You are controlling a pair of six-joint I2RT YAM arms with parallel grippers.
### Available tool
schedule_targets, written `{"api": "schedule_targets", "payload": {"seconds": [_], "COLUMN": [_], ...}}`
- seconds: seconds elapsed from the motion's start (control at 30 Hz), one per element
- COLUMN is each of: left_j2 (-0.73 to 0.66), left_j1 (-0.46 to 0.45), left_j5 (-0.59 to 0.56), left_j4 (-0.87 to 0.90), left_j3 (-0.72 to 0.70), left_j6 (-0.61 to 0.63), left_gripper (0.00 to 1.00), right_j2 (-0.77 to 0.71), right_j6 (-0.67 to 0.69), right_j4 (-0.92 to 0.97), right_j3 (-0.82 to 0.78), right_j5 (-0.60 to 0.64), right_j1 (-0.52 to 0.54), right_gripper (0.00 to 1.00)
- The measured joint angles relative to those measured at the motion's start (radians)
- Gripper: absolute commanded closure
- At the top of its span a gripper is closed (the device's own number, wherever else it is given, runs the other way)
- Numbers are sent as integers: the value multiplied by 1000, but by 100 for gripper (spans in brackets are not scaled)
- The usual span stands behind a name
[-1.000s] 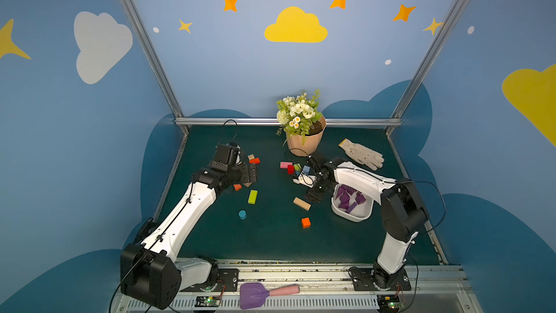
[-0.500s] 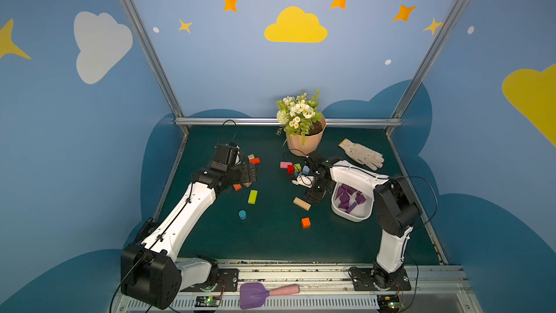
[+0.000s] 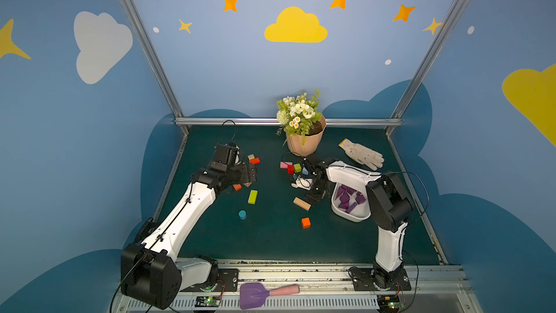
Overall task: Pick purple bricks into the storage bin
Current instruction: Pick up the building block from the center of the board.
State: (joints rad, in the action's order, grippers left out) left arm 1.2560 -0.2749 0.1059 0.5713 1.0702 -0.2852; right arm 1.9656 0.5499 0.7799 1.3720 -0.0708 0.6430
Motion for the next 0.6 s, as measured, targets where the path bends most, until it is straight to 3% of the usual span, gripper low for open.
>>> {"api": "schedule_targets", "payload": {"seconds": [0.27, 0.6], "left_j2": [0, 0], "left_j1": [2, 5], "left_j5": [3, 8], "left_j4": [0, 0], "left_j3": [0, 0], "left_j6": [-1, -5], "left_gripper": [1, 1], "right_j2": [7, -26], "right_j6": [-12, -31], "right_j4": [-5, -19], "right_j3": [12, 5], "right_j5": [1, -8], "right_j1": [0, 0], "right_gripper": [72, 76]}}
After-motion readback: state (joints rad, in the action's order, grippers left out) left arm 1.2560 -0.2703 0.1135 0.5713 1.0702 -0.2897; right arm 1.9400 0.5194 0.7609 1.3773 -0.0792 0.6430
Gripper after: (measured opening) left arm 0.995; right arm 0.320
